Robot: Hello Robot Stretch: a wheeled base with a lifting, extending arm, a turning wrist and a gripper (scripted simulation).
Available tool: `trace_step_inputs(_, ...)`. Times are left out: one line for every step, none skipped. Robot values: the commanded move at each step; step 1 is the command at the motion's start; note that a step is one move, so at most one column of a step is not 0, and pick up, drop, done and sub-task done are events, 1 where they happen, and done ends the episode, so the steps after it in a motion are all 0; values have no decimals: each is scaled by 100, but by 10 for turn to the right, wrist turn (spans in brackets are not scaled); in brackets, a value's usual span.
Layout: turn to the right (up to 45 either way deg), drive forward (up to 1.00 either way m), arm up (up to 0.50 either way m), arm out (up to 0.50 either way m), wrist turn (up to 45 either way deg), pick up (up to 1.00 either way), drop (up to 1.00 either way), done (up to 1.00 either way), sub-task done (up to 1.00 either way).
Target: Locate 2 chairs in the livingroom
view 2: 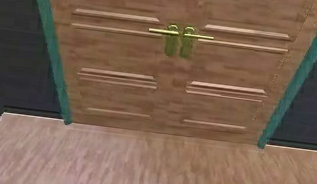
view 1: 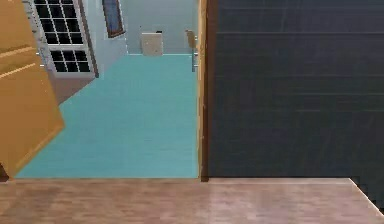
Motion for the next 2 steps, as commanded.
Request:
trace_step_inputs(-270, 0, 0, 0, 0, 0, 0, 0, 0)
trace_step_inputs(0, 100, 0, 0, 0, 0, 0, 0, 0)
